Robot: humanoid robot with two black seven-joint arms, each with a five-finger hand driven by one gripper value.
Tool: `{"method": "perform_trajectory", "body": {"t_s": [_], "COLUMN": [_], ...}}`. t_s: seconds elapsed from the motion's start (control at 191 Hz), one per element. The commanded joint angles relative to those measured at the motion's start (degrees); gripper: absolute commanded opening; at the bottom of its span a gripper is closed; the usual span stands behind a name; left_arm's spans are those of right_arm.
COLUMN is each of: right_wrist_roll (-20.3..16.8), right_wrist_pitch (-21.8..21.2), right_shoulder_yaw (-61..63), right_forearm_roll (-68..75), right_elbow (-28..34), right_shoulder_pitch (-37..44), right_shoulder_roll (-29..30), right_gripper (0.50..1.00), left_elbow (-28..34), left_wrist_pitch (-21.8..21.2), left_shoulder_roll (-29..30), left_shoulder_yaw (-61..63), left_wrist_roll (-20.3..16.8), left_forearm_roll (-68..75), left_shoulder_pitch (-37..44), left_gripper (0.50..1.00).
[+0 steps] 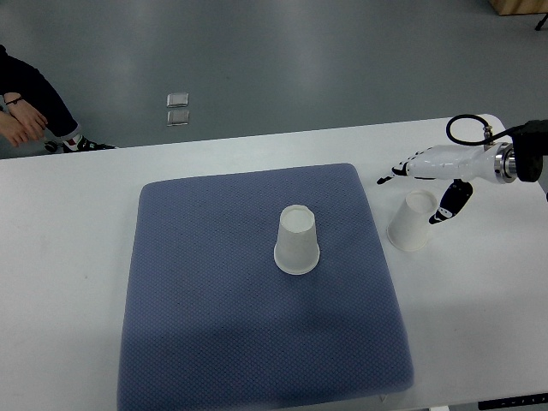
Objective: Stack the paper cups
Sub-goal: 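Close the right hand fingers around the upside-down white cup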
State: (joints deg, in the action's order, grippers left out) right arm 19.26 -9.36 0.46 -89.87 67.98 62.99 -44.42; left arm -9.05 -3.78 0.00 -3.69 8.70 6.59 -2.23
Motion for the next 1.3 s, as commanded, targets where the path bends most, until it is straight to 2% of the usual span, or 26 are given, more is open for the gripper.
{"method": "perform_trajectory", "body": {"t_s": [0.0,0.157,0.65,0.996,1.127,1.206,1.295], "right_wrist_roll": [0.0,0.0,0.1,0.1,0.0,0.0,0.0], "right_wrist_pitch": [0.6,3.4,7.3,7.6,7.7,7.7,8.1], "right_shoulder_yaw": [-0.2,-0.6,-4.0,-4.1,-4.1,-4.0,-4.1], "right_forearm_roll": [-0.8,-2.4,-2.6,-2.6,-2.6,-2.6,-2.6], "right_elbow": [-1.1,-3.8,-6.7,-7.6,-7.9,-8.3,-8.9], "right_shoulder_pitch": [-0.3,-1.8,-2.7,-4.1,-4.3,-4.4,-4.4], "right_shoulder_roll": [0.6,1.8,3.1,5.4,5.7,5.7,5.7], "right_gripper": [0.915,0.917,0.911,0.901,0.86,0.803,0.783], "left_elbow": [0.0,0.0,0.0,0.0,0.0,0.0,0.0], "left_wrist_pitch": [0.0,0.0,0.0,0.0,0.0,0.0,0.0], "left_shoulder_roll": [0.0,0.0,0.0,0.0,0.0,0.0,0.0], "left_shoulder_yaw": [0.0,0.0,0.0,0.0,0.0,0.0,0.0], "left_wrist_roll": [0.0,0.0,0.0,0.0,0.0,0.0,0.0], "left_forearm_roll": [0.0,0.0,0.0,0.1,0.0,0.0,0.0], "left_shoulder_pitch": [-0.1,-0.1,-0.1,-0.1,0.0,-0.1,0.0], "left_gripper": [1.0,1.0,1.0,1.0,1.0,1.0,1.0]}}
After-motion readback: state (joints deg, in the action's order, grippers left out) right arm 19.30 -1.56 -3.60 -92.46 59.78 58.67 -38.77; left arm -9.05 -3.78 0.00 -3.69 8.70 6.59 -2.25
